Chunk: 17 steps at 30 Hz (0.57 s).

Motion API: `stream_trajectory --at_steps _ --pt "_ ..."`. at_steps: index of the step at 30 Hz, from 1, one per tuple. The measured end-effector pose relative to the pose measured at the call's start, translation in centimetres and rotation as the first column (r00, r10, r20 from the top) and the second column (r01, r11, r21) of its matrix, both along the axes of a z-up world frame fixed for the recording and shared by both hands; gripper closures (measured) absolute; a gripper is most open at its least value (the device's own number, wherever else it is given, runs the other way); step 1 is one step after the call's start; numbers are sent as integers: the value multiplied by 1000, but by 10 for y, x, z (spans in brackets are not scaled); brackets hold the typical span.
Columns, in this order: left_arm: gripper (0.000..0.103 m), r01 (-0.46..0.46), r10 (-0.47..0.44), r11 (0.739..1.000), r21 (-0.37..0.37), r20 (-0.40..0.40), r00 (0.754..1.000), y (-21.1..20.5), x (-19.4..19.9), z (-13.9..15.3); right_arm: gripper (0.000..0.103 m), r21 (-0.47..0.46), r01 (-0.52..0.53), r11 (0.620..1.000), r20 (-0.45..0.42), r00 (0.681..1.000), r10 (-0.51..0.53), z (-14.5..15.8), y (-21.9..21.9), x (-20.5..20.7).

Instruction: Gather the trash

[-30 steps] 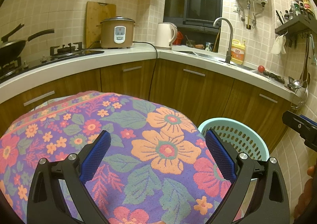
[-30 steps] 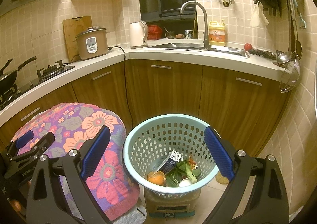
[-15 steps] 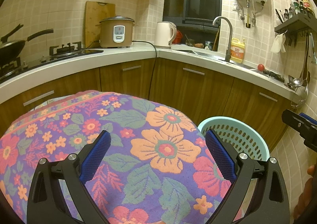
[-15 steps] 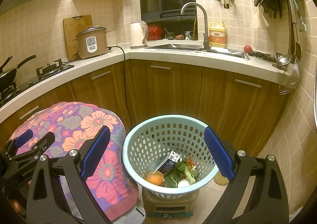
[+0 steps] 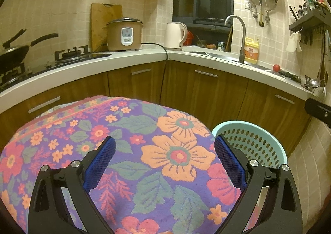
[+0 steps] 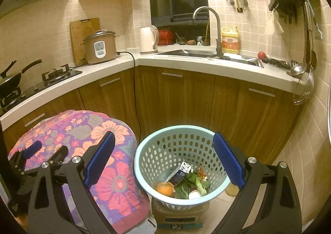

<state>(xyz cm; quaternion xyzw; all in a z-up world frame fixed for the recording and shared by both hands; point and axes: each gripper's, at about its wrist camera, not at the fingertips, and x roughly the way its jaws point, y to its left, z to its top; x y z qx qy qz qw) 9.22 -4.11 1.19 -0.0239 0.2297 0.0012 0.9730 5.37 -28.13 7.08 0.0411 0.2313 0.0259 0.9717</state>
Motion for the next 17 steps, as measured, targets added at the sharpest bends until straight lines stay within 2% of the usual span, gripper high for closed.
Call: stream_trajectory --at_steps 10,17 --pt "10 3 -3 1000 -31 7 1000 10 -13 13 12 -10 -14 1000 14 1000 14 8 11 -9" --pt "10 -27 28 999 -38 28 999 24 -27 19 12 -18 -20 1000 13 1000 20 7 17 -11"
